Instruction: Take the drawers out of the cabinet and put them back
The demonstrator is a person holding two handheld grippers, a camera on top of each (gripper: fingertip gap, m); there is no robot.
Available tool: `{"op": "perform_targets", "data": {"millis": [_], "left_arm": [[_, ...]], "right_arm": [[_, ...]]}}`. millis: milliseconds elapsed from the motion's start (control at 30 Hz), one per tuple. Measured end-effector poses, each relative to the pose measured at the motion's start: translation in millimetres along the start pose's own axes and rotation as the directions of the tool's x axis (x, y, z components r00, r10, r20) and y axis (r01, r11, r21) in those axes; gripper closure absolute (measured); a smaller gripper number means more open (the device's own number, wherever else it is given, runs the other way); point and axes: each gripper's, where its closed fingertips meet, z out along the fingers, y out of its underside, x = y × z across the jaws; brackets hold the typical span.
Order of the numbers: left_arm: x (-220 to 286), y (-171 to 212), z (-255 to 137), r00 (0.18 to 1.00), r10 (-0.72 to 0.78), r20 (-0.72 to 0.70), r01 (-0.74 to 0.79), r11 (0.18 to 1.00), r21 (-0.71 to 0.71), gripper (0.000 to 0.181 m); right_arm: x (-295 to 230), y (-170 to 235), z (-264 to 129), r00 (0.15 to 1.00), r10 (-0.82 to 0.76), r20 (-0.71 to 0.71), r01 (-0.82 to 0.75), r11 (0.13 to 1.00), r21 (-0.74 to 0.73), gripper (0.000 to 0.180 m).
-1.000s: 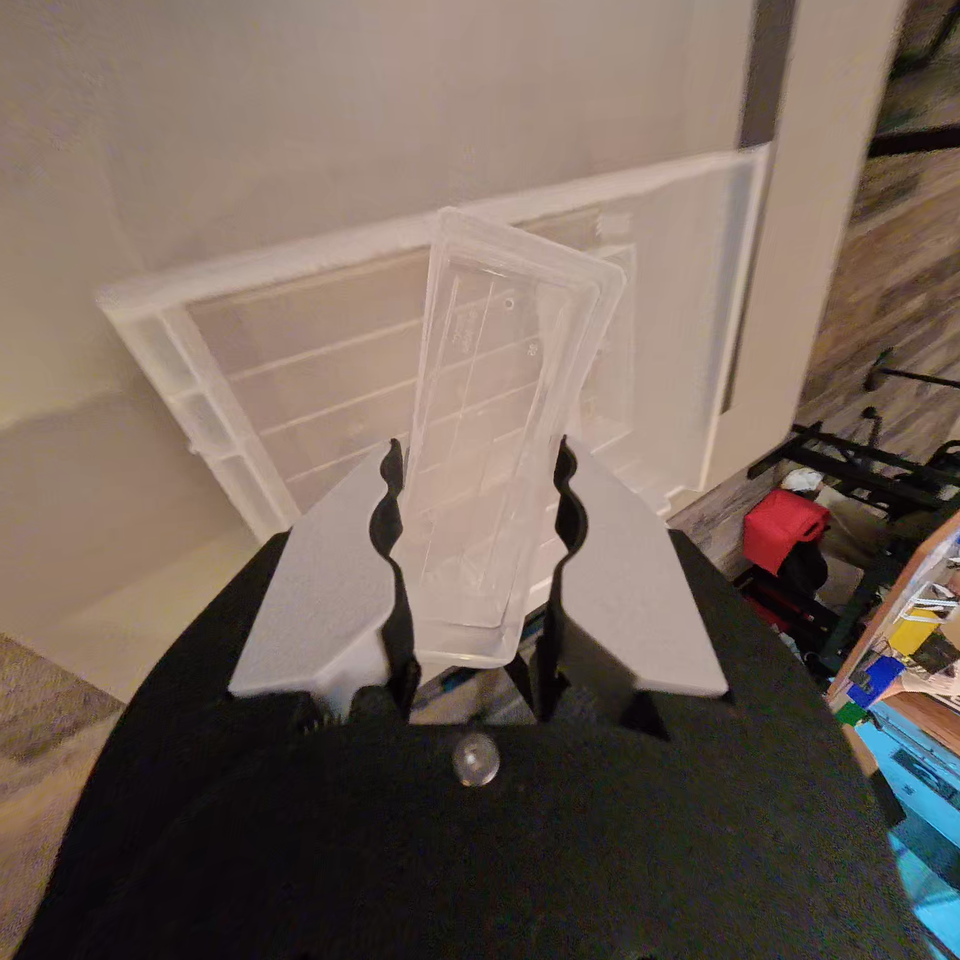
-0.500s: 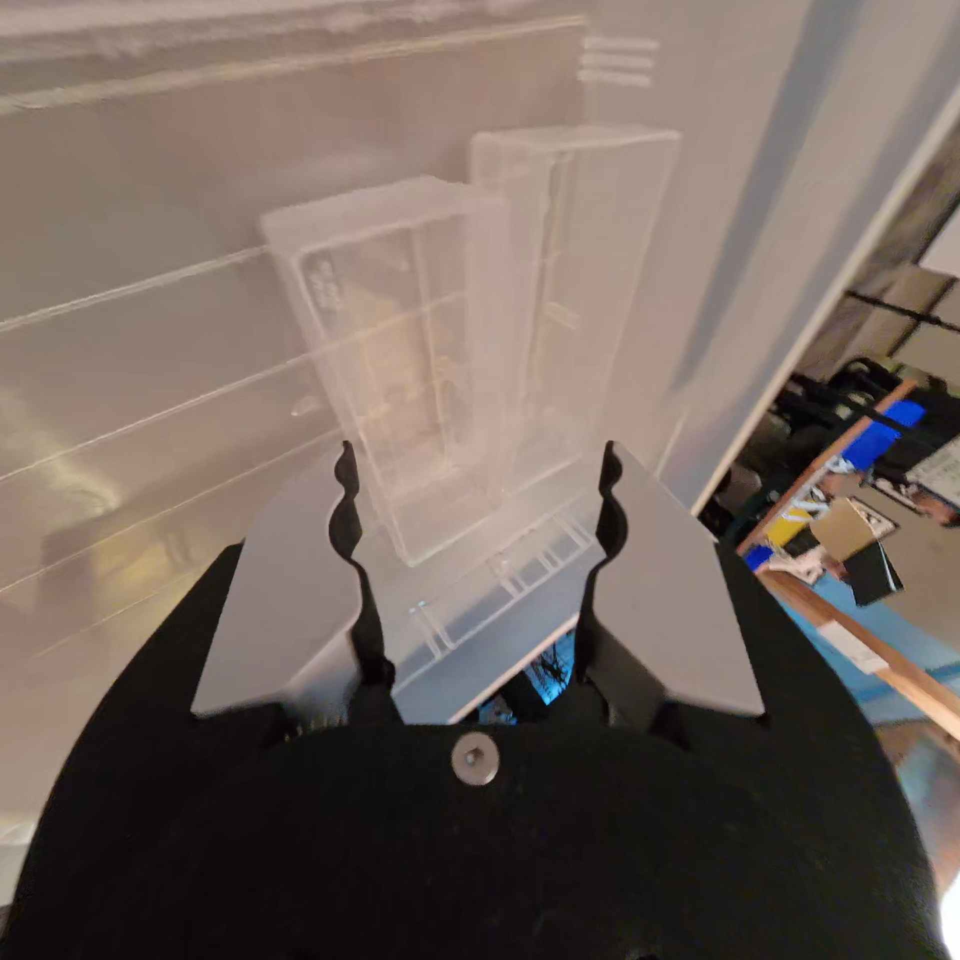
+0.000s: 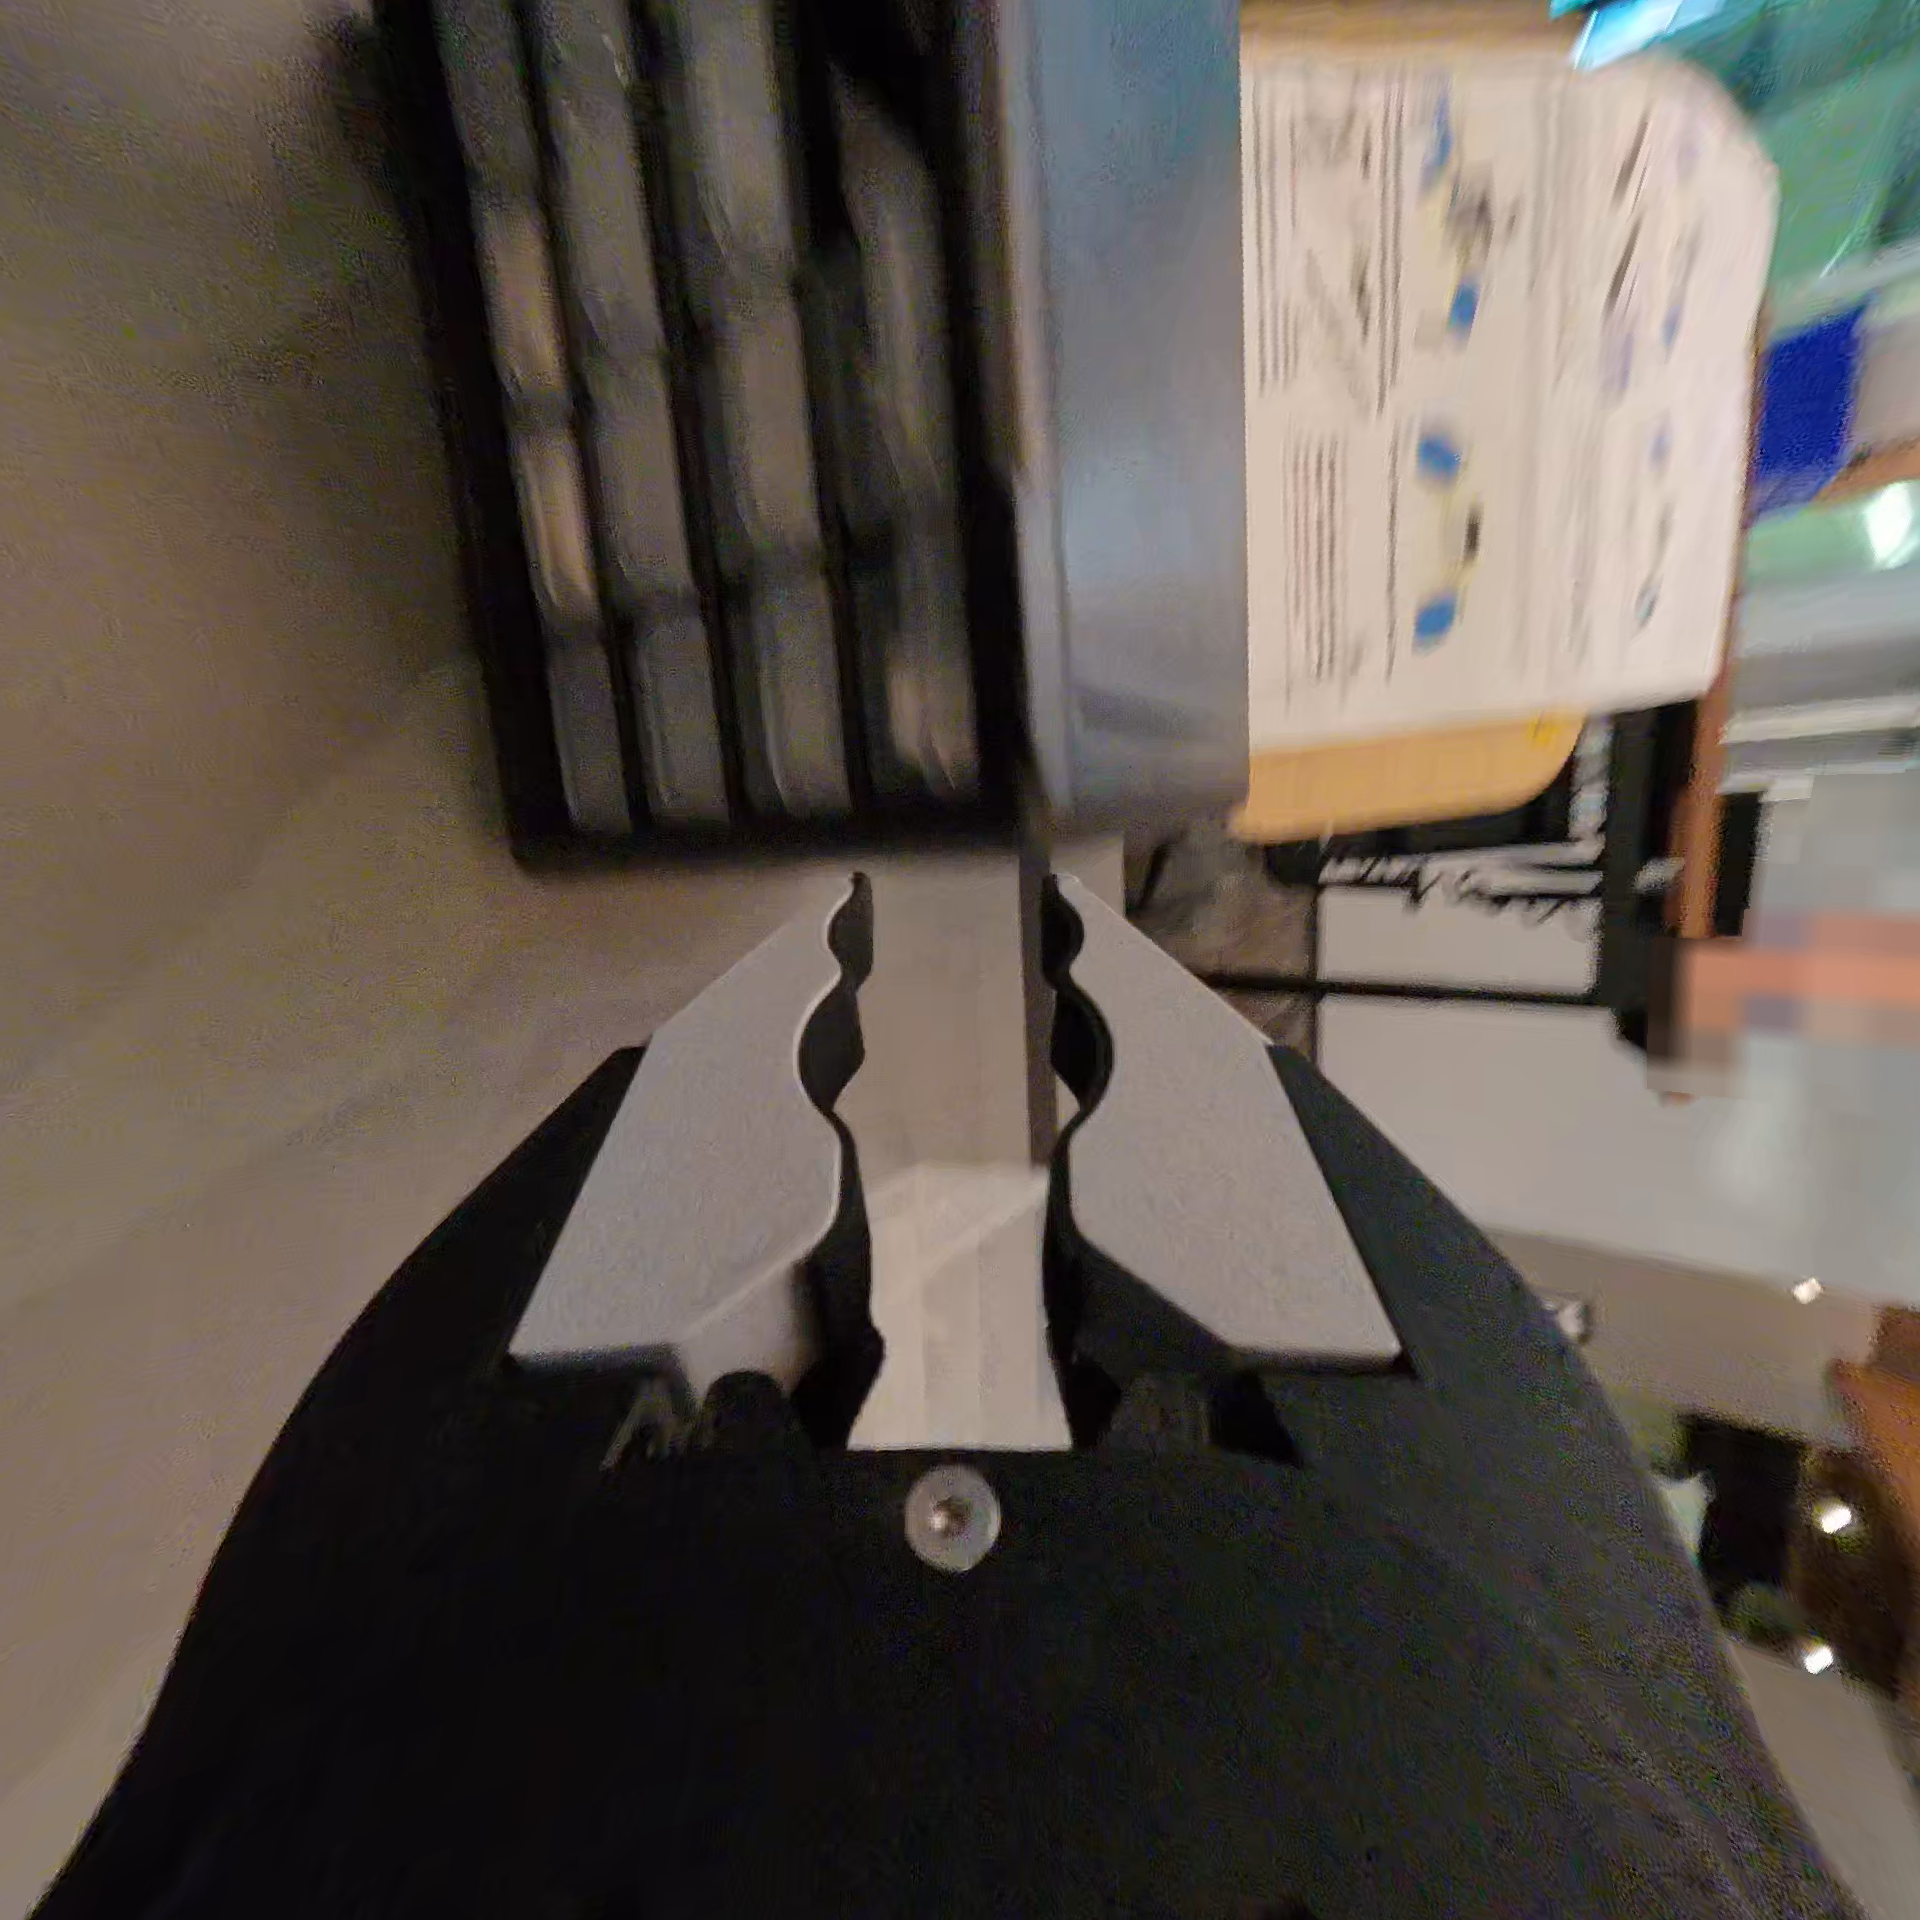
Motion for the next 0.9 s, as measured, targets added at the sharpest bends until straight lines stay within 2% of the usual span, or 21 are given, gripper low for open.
{"op": "perform_targets", "data": {"millis": [33, 100, 167, 267, 333, 467, 533, 567, 700, 900], "left_arm": [[0.0, 0.0, -0.1, 1.000, 0.001, 0.001, -0.001, 1.000, 0.000, 0.181], [-0.1, 0.0, -0.2, 1.000, 0.002, 0.003, -0.002, 1.000, 0.001, 0.181], [-0.1, 0.1, -0.3, 1.000, 0.003, 0.004, -0.003, 1.000, 0.004, 0.181], [0.0, 0.2, -0.8, 1.000, 0.000, 0.000, 0.000, 1.000, 0.013, 0.181], [0.0, 0.2, -0.8, 1.000, 0.000, -0.001, 0.000, 1.000, 0.013, 0.181], [-0.2, 0.1, -0.4, 1.000, -0.003, -0.003, 0.003, 1.000, 0.014, 0.181], [-0.3, 0.0, -0.3, 1.000, -0.004, -0.005, 0.004, 1.000, 0.016, 0.181], [-0.3, 0.0, -0.3, 1.000, -0.004, -0.006, 0.004, 1.000, 0.016, 0.181], [-0.2, 0.1, -0.2, 1.000, -0.005, -0.005, 0.005, 1.000, 0.016, 0.181], [-0.3, 0.0, 0.0, 1.000, -0.004, -0.002, 0.004, 1.000, 0.015, 0.181]], "right_arm": [[-11.2, -26.8, 4.9, 0.999, -0.047, -0.023, 0.047, 0.998, 0.039, 0.147], [-29.9, -68.2, 22.5, 0.977, -0.176, -0.116, 0.186, 0.980, 0.073, 0.145], [-34.8, -93.6, 41.9, 0.904, -0.325, -0.279, 0.349, 0.936, 0.039, 0.145], [-30.7, -116.1, 57.4, 0.862, -0.316, -0.396, 0.371, 0.926, 0.069, 0.152], [-17.7, -113.9, 63.3, 0.835, -0.313, -0.453, 0.372, 0.927, 0.045, 0.154], [-14.2, -111.1, 64.2, 0.816, -0.350, -0.459, 0.417, 0.908, 0.049, 0.180], [-14.6, -107.5, 65.2, 0.818, -0.355, -0.453, 0.422, 0.905, 0.053, 0.179], [-14.8, -106.5, 65.1, 0.816, -0.357, -0.456, 0.427, 0.903, 0.056, 0.170], [-17.2, -101.2, 69.4, 0.804, -0.377, -0.460, 0.438, 0.898, 0.030, 0.164], [-12.2, -103.0, 68.2, 0.797, -0.362, -0.484, 0.433, 0.901, 0.039, 0.175]]}}
